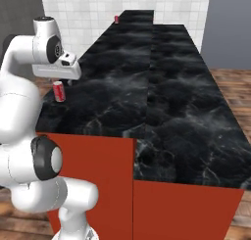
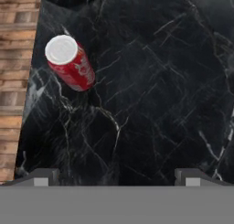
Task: Four empty soda cans are scattered around the kitchen. Gather all the cans and cluster them next to the stove for recycling.
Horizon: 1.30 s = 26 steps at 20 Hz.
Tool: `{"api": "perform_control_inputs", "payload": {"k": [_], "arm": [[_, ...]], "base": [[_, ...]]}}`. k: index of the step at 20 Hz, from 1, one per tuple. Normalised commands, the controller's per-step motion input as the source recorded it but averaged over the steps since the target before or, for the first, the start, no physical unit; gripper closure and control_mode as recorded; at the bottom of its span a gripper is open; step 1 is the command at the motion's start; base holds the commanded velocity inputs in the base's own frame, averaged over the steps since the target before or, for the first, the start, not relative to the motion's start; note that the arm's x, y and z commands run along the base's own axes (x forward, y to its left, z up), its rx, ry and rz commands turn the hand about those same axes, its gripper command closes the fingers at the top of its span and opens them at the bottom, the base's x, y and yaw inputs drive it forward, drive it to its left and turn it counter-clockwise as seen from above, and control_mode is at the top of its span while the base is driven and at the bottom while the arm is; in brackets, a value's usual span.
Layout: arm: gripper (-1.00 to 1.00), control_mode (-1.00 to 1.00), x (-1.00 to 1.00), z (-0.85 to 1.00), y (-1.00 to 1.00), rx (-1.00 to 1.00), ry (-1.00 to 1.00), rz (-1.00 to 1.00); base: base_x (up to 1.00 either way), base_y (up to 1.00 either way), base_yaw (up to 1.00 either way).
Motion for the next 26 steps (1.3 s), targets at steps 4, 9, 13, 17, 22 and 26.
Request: {"api": "perform_control_inputs", "payload": {"k": [4,9,13,17,22,26], "arm": [[-1.00,-1.00,0.42,0.00,0.29,0.00,0.04,0.00],[-1.00,-1.00,0.38,-0.02,0.31,0.00,0.01,0.00],[-1.00,-1.00,0.33,-0.09,0.30,0.00,0.00,0.00],[-1.00,-1.00,0.32,-0.12,0.27,0.00,0.00,0.00],[-1.00,-1.00,0.34,-0.14,0.15,0.00,0.03,0.00],[-1.00,-1.00,0.27,-0.11,0.10,0.00,0.03,0.00]], "base": [[0.00,0.00,0.00],[0.00,0.00,0.00],[0.00,0.00,0.00],[0.00,0.00,0.00],[0.00,0.00,0.00],[0.00,0.00,0.00]]}}
